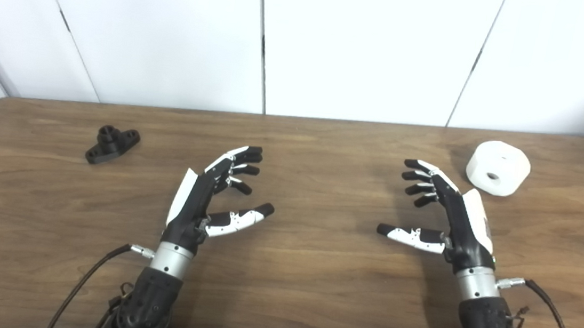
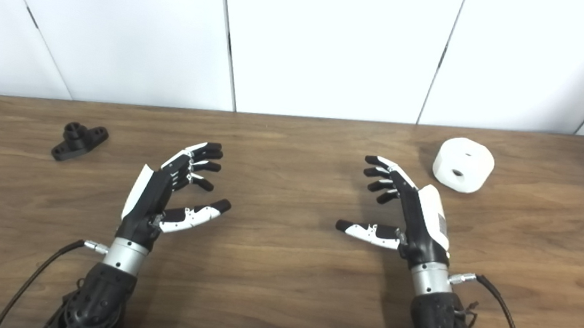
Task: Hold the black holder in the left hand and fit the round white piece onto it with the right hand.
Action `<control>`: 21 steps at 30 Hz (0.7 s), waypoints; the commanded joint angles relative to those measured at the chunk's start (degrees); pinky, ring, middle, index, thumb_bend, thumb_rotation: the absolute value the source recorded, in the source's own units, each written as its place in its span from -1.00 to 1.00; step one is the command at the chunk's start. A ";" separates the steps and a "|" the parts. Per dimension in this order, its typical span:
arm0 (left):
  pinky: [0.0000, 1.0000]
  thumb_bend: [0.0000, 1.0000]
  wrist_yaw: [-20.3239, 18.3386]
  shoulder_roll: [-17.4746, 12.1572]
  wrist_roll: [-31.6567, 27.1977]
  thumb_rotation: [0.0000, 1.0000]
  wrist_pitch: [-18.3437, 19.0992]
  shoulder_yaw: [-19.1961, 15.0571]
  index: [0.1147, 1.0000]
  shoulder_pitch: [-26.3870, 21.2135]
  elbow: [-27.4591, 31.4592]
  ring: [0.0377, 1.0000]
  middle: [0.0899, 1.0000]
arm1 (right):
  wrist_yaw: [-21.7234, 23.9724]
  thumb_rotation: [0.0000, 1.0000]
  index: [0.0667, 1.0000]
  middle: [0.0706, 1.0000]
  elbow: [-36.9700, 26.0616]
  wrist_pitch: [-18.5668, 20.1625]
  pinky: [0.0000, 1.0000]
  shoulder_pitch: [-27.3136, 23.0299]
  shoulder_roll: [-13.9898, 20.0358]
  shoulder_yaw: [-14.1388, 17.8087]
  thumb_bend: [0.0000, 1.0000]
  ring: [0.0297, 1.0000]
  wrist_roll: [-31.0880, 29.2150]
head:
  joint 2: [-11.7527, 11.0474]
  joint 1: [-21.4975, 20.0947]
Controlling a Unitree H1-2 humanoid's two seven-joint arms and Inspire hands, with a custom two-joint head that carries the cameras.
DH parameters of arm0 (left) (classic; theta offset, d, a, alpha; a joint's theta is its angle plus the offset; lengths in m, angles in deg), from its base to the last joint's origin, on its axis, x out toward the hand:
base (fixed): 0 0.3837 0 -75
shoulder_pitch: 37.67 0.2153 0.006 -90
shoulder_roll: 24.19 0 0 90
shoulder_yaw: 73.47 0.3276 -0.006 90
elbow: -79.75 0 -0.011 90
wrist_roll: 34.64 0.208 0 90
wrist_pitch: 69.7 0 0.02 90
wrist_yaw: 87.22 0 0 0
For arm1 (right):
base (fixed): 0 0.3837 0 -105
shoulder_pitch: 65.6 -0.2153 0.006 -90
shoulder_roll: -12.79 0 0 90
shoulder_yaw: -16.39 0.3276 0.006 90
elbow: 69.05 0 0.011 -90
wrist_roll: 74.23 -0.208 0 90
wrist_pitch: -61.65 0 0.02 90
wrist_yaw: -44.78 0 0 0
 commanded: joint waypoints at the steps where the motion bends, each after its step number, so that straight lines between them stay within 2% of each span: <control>1: 0.14 0.35 0.83 0.17 -0.10 -0.83 -0.95 -0.24 0.56 -1.42 1.94 0.49 0.58 | -0.20 -0.64 0.55 0.40 -2.14 -1.44 0.03 -2.25 0.24 0.11 0.43 0.25 -0.30 | 0.07 0.07; 16: 0.17 0.35 0.62 0.41 -1.15 -0.85 -1.63 -0.19 0.58 -1.34 1.05 0.50 0.58 | -0.10 -0.68 0.56 0.40 -2.17 -1.97 0.02 -2.29 0.35 0.08 0.42 0.23 -0.40 | 0.38 0.68; 18: 0.17 0.35 0.66 0.47 -1.10 -0.85 -1.55 -0.11 0.59 -1.39 0.95 0.50 0.58 | 0.07 -0.71 0.55 0.40 -2.01 -2.01 0.02 -2.35 0.37 0.18 0.42 0.23 -0.89 | 0.32 2.06; 21: 0.16 0.37 0.98 1.15 -0.96 -0.82 -1.89 0.21 0.58 -1.51 0.25 0.49 0.57 | 0.34 -0.70 0.56 0.41 -1.90 -2.11 0.00 -2.25 0.94 0.58 0.42 0.23 -1.48 | -0.49 8.67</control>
